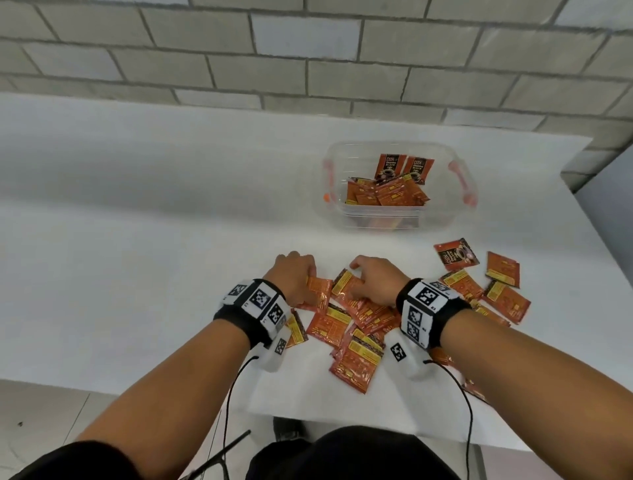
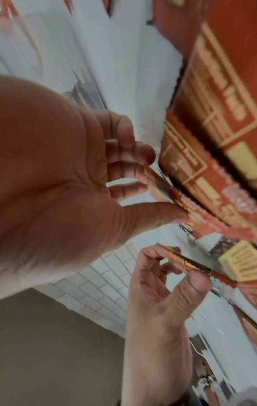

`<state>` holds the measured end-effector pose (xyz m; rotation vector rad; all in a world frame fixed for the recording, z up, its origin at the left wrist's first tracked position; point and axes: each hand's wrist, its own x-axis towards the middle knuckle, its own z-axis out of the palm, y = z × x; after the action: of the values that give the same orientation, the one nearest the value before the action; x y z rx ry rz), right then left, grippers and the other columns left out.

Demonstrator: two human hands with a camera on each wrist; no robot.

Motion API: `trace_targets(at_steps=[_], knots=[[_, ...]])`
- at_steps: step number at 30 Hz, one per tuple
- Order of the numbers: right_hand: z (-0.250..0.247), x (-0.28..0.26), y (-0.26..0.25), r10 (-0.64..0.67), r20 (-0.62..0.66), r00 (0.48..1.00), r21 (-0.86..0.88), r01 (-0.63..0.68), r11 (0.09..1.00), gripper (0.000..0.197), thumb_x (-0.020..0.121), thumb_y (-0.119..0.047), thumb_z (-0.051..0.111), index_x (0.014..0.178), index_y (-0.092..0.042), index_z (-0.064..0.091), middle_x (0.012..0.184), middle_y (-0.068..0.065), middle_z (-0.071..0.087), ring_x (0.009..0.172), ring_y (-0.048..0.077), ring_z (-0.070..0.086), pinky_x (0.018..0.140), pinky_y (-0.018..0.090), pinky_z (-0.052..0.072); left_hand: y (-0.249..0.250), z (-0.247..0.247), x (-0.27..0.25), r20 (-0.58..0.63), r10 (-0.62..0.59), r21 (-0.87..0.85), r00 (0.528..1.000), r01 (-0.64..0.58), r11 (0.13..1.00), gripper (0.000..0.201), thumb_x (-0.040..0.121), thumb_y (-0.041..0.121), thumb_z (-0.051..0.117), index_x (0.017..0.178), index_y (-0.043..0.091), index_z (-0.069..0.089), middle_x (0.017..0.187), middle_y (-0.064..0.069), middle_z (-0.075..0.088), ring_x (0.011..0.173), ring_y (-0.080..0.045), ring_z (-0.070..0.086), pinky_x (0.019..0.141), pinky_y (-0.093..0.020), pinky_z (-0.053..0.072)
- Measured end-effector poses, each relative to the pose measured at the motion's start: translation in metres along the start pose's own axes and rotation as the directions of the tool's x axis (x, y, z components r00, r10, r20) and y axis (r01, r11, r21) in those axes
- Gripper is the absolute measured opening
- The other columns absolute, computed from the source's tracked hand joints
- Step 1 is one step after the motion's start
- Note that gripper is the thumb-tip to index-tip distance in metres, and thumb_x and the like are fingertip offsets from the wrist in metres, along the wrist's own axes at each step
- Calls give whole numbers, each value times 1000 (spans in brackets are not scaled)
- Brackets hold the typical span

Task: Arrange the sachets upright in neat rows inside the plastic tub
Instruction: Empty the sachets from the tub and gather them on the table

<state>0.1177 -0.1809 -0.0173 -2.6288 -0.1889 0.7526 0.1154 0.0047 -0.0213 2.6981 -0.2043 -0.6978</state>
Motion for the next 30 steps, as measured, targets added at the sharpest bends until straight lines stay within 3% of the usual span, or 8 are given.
trace_targets(at_steps=[3,8,12,15,18,21,25,30], knots=[[-6,0,3,10,12,1000,128,-12,992,34,85,-23,70,115,-13,56,113,7,62,89,18,59,72,27,47,-8,-4,-4,40,2,-158,999,4,987,28,81,27,73,86,23,46,94,1,55,81,-13,51,61,-23,37],[-18,-8,14,18,-47,999,326,-2,945,11,89,-14,60,98,-13,56,98,8,65,91,24,63,77,34,50,-25,-17,-22,80,30,-416,996,6,909,30,88,23,67,111,23,46,102,0,61,82,-16,58,64,-26,47],[-13,-18,18,102,-5,995,156,-100,983,28,89,-27,56,109,-12,43,91,1,55,82,17,54,62,29,42,-37,-18,-35,217,-27,-279,976,89,956,25,92,21,58,113,21,44,108,-7,61,89,-22,61,70,-34,51],[2,-22,17,143,37,989,52,-145,988,57,79,-48,66,117,-15,38,100,1,58,89,17,57,64,29,44,-38,-9,-42,327,-45,-119,944,88,989,43,84,26,70,115,23,40,108,-2,60,96,-18,59,75,-29,49],[14,-19,16,127,8,992,-96,-126,987,74,73,-58,70,123,-13,39,111,4,56,97,20,56,66,31,40,-35,5,-44,323,-33,-29,946,45,999,60,69,27,83,110,25,38,101,2,59,91,-16,58,73,-29,49],[16,-15,16,120,-29,992,-133,-123,983,78,74,-57,70,128,-10,39,121,9,50,106,24,54,72,30,37,-30,10,-42,242,-33,100,970,9,995,63,67,29,85,114,20,42,103,1,50,94,-16,50,76,-29,45],[13,-13,18,115,-71,991,-83,-121,989,78,72,-53,73,125,-7,40,121,11,50,106,27,54,81,34,47,-28,9,-41,200,-69,206,977,27,978,58,72,41,79,115,17,49,108,-2,40,109,-20,42,87,-34,44],[6,-15,21,156,-118,981,44,-152,987,74,69,-43,79,122,-7,43,118,11,53,106,27,54,86,37,48,-31,5,-41,190,-36,92,981,19,996,42,77,32,77,103,16,49,106,-3,55,94,-16,52,79,-27,46]])
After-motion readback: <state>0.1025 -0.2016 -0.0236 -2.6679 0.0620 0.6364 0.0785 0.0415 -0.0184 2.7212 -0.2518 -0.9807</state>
